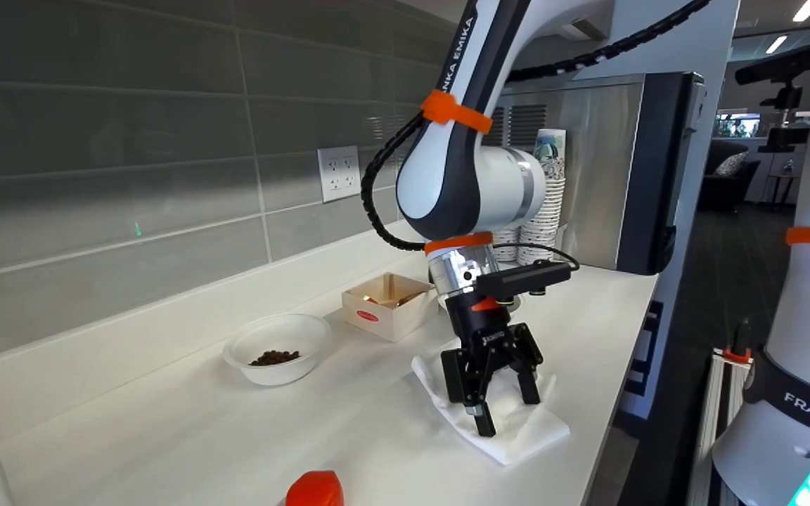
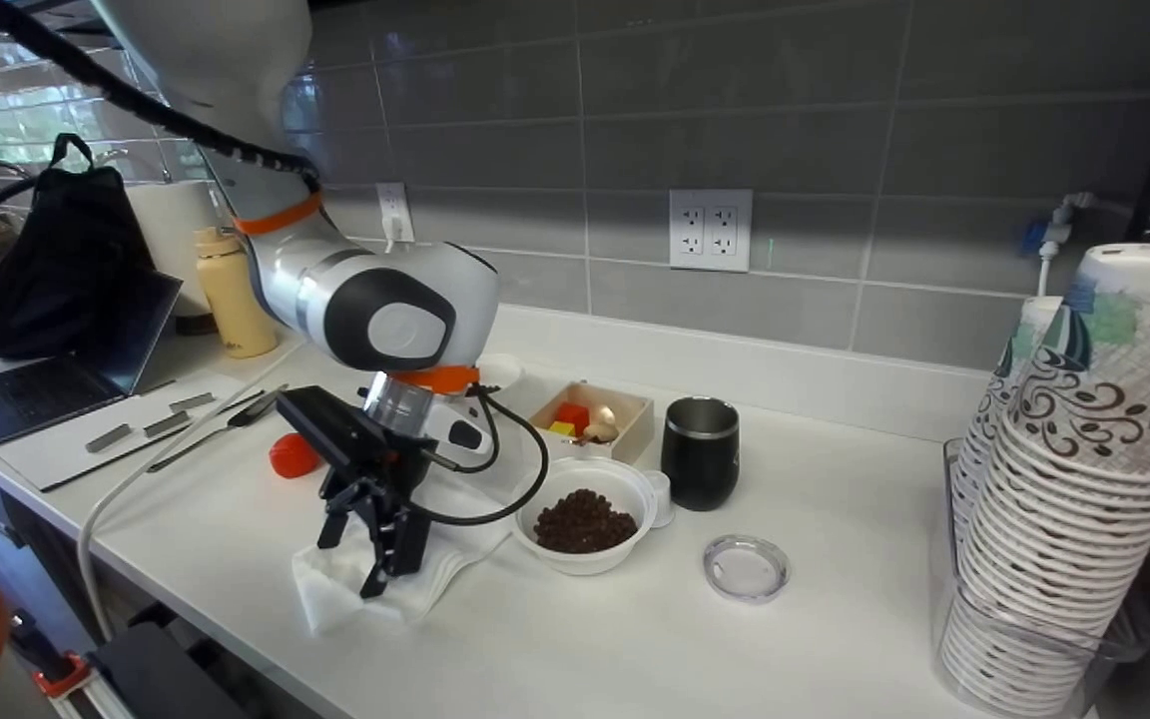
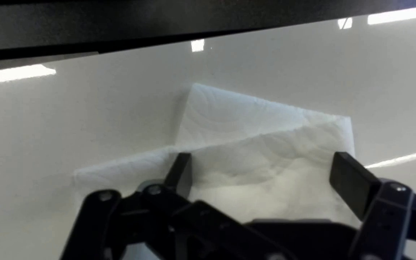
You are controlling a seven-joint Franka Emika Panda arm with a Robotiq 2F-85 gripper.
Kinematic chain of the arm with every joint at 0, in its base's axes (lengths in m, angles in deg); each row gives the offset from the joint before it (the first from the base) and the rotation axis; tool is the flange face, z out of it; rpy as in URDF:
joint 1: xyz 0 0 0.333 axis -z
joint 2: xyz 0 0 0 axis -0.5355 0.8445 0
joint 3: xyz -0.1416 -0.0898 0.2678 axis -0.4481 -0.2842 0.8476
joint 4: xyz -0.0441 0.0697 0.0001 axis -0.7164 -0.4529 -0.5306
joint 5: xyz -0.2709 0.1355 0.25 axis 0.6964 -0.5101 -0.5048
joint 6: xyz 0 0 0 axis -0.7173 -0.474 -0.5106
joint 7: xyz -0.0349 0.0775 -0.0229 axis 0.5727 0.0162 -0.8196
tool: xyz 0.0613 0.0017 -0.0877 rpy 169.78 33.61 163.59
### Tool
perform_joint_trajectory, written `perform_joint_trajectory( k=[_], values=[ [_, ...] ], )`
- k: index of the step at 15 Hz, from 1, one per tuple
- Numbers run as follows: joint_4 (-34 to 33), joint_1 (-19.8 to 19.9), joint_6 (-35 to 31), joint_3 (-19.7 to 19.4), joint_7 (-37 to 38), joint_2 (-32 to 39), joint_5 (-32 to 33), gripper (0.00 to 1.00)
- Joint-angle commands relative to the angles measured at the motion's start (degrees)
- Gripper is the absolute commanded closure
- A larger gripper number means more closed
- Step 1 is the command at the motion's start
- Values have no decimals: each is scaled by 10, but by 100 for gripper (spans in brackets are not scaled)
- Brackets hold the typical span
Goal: Pick up the napkin and put it back down
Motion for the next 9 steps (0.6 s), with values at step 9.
perform_joint_trajectory(
  k=[9],
  values=[
    [11, 5, 27, 18, 50, -79, 6, 0]
  ],
)
